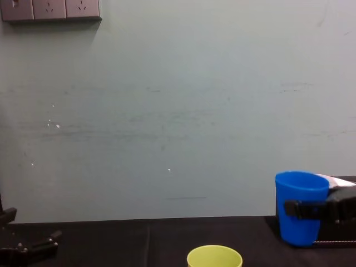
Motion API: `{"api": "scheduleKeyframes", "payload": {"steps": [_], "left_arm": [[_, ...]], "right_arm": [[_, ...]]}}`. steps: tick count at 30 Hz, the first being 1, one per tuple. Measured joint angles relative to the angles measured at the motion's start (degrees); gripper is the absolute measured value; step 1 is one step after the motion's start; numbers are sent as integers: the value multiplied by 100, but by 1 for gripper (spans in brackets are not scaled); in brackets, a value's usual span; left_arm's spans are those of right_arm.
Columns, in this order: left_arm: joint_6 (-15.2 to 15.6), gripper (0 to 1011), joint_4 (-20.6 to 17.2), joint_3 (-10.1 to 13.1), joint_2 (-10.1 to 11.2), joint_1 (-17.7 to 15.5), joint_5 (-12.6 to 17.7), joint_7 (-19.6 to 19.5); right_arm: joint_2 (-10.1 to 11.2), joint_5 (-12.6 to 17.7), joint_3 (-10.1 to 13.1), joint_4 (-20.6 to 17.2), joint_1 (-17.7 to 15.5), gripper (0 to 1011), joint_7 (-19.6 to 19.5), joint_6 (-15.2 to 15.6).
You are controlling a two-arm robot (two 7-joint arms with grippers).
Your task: Stack the three plastic cups sequentially using one hand.
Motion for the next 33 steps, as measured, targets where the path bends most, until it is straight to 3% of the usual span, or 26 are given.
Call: {"api": "scheduleKeyframes", "payload": {"steps": [13,33], "left_arm": [[0,1010,0,0,0,0,0,0],[0,1010,0,0,0,0,0,0]], "right_arm": [[206,257,-99,-722,-21,716,77,137],[183,343,-717,-904,177,715,120,171]]}}
